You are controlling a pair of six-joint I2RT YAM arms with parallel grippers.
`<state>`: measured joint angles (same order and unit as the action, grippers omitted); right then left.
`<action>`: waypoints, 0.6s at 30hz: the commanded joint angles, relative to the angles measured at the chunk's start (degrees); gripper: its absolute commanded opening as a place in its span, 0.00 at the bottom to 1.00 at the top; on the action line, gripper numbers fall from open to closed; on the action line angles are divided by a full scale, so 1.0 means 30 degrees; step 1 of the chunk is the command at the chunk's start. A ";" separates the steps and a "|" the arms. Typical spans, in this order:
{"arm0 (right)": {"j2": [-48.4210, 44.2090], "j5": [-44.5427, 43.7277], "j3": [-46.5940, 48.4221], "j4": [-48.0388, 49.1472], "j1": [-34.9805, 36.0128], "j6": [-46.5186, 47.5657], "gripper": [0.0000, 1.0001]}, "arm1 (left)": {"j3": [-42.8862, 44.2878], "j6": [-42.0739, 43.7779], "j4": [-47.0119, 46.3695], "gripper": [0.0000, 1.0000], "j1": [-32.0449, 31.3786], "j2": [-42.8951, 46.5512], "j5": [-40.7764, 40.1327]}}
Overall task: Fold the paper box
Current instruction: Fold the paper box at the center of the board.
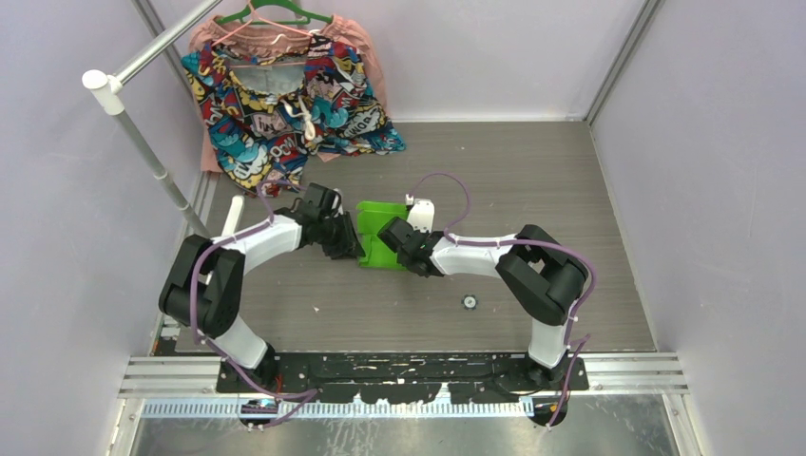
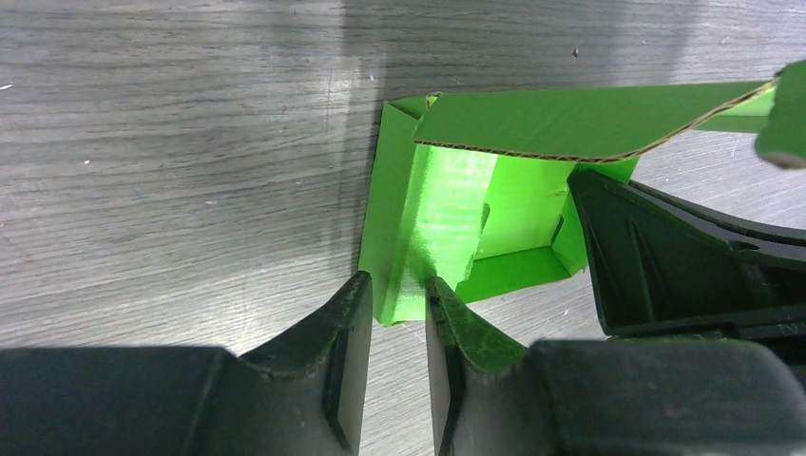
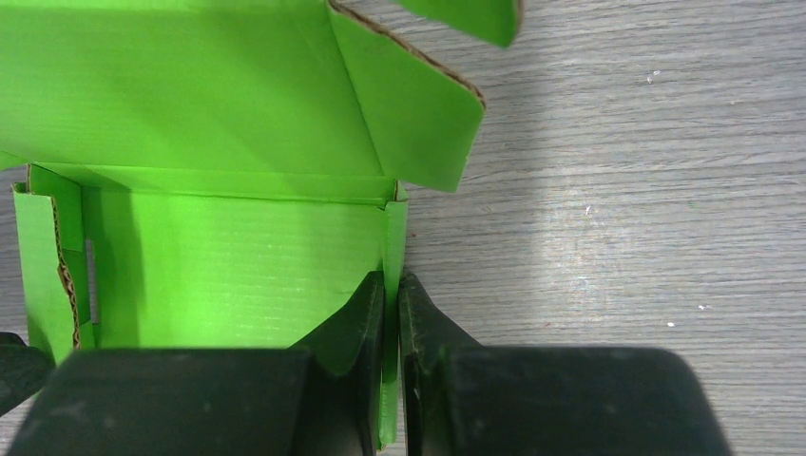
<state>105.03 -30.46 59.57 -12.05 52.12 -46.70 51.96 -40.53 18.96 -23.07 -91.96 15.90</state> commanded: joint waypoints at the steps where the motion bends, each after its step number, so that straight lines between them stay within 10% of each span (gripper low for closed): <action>1: 0.1456 0.1581 -0.0631 -0.1995 0.0036 0.0032 0.01 | 0.0608 -0.0214 -0.0897 0.28 0.0131 -0.0189 0.0521; 18: 0.1668 0.1746 -0.0697 -0.1730 0.0015 -0.0049 0.01 | 0.1097 -0.0289 -0.0803 0.27 -0.0114 -0.0828 0.0181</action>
<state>105.27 -30.48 59.66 -11.70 52.12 -46.68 53.23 -41.56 18.20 -23.14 -93.62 16.69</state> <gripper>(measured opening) 0.142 0.278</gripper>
